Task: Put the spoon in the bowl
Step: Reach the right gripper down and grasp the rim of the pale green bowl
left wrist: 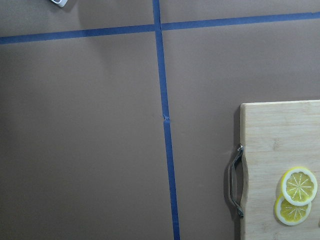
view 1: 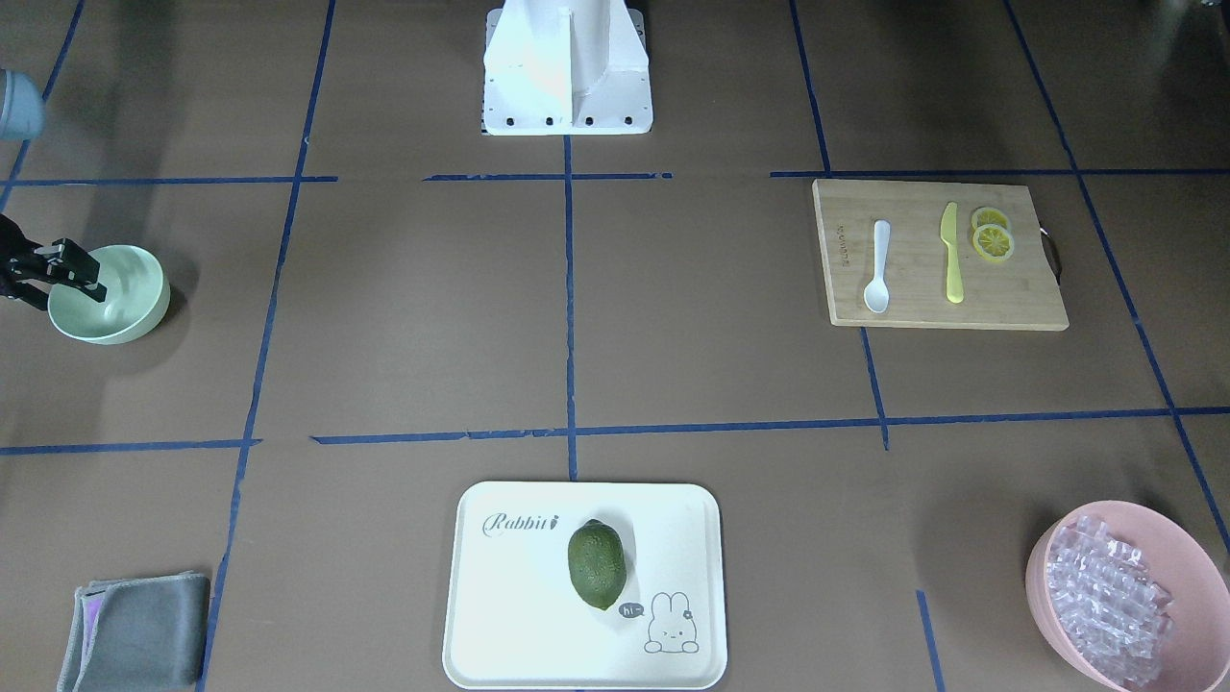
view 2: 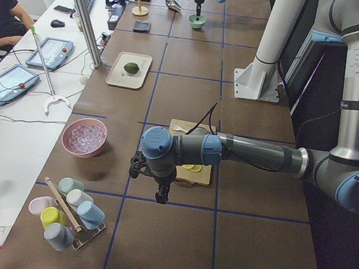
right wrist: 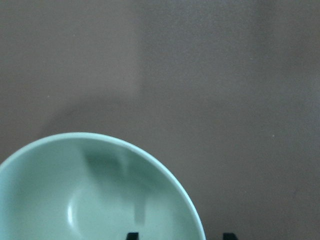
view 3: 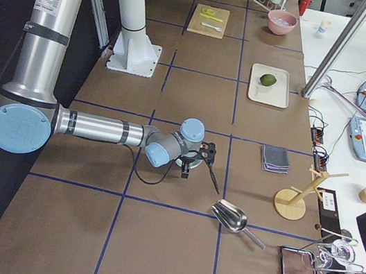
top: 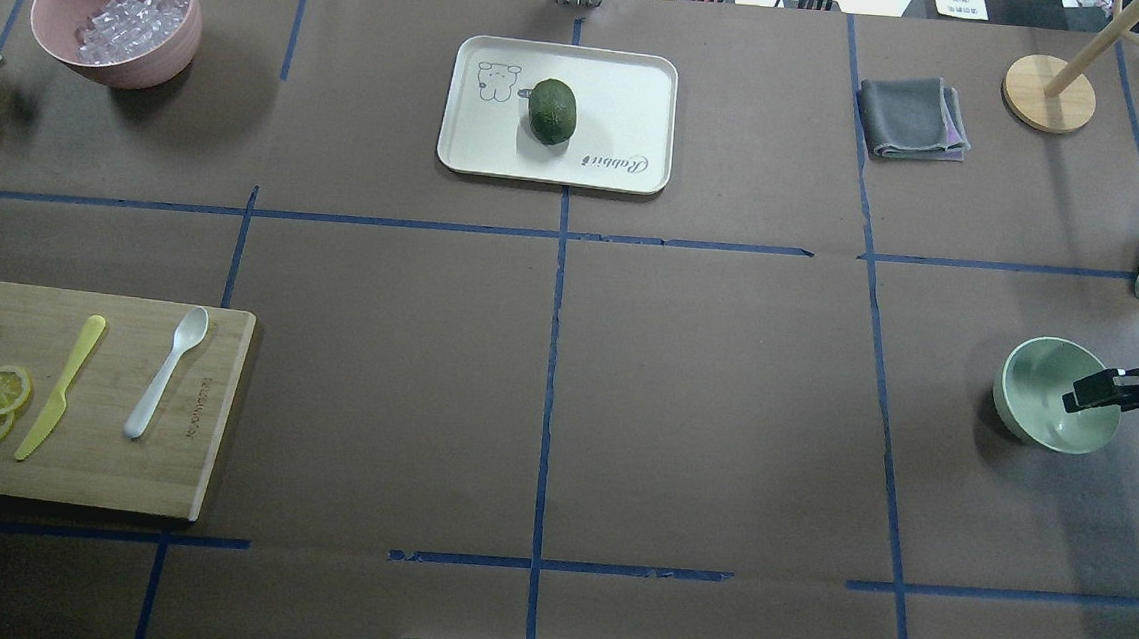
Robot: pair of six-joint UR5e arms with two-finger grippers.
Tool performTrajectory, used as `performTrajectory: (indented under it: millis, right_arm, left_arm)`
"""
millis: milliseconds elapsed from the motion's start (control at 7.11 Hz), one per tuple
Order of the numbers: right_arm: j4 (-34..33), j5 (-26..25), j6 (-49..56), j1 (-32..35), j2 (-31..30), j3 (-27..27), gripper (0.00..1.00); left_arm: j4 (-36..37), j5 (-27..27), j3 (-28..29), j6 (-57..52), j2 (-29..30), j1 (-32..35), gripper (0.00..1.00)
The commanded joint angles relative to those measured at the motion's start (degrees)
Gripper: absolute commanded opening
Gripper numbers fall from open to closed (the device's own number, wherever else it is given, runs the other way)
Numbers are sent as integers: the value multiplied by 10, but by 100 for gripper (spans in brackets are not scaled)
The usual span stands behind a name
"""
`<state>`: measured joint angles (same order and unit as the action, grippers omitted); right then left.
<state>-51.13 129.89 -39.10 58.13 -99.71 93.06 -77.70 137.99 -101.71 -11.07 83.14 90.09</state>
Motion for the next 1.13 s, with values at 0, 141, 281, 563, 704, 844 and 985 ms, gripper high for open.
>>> performTrajectory:
  millis: [0,141,281,563,704,844,985]
  right_arm:
    - [1,5,0,0,-2,1,0]
    - [-4,9,-5,0,2,6,0]
    - [-11,30,-12,0,14,33,0]
    - [-92,45,-162,-32,90,116,0]
    - [-95,36,-252,-88,143,121,0]
    - [-135,19,-332,-145,219,117,0]
    - [-189,-32,-404,-198,301,114,0]
  left_arm:
    - [0,0,-1,0,0,0,100]
    - [0,0,-2,0,0,0,100]
    - [0,0,-6,0,-1,0,100]
    - [-1,-1,-9,-4,-1,0,100]
    - [-1,0,-9,-3,-3,0,100]
    - [-12,1,-9,-2,-4,0,100]
    - [-44,1,0,0,-4,0,100]
